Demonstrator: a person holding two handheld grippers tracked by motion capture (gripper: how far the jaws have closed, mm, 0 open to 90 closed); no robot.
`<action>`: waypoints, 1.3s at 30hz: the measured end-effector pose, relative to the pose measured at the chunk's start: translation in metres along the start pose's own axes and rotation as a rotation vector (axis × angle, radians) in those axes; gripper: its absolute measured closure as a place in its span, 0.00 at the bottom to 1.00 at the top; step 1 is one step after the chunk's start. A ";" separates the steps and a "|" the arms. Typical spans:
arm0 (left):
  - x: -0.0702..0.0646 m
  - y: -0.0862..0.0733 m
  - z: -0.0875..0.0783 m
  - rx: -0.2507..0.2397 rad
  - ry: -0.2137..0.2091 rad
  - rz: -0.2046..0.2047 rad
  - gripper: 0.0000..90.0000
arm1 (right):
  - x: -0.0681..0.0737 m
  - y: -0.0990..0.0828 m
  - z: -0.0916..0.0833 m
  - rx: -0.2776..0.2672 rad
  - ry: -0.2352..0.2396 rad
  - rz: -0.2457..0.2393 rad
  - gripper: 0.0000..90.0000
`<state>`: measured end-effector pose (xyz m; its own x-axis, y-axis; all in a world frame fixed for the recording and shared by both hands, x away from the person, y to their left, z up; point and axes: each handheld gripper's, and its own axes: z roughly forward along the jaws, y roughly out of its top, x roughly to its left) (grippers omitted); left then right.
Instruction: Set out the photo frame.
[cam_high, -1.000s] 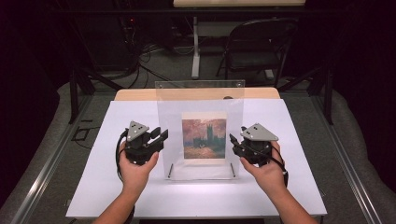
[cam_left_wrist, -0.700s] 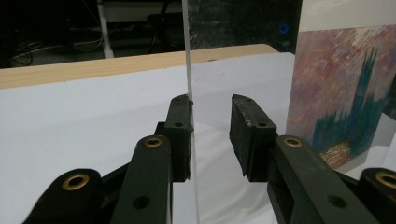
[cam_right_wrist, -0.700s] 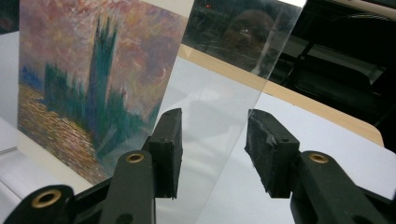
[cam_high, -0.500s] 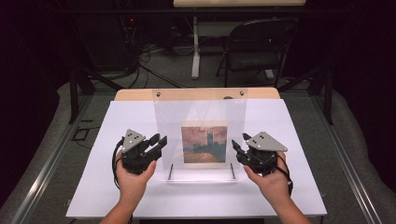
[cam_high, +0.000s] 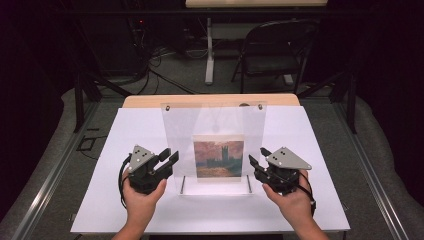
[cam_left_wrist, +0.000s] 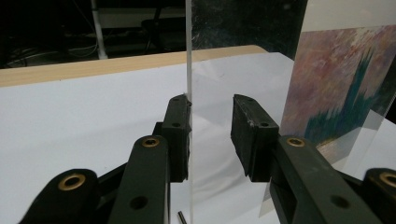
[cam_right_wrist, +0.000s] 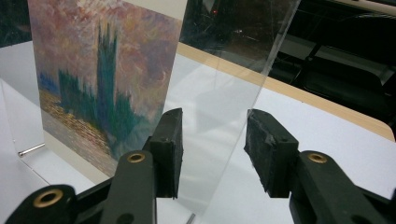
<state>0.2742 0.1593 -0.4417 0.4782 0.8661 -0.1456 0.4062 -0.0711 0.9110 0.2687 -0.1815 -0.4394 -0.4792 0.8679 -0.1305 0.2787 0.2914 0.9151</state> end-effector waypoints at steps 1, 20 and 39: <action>0.000 0.000 0.000 0.000 0.000 0.000 0.74 | 0.000 0.000 0.000 0.000 0.000 0.000 0.63; 0.004 -0.005 -0.008 0.000 -0.070 -0.002 0.62 | -0.002 -0.006 -0.004 -0.007 0.054 0.025 0.56; 0.055 -0.040 -0.024 0.036 0.068 -0.032 0.47 | -0.035 -0.047 -0.022 0.010 0.035 0.136 0.42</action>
<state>0.2659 0.2219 -0.4765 0.4112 0.8997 -0.1466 0.4484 -0.0596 0.8918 0.2544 -0.2342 -0.4697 -0.4652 0.8852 0.0080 0.3509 0.1761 0.9197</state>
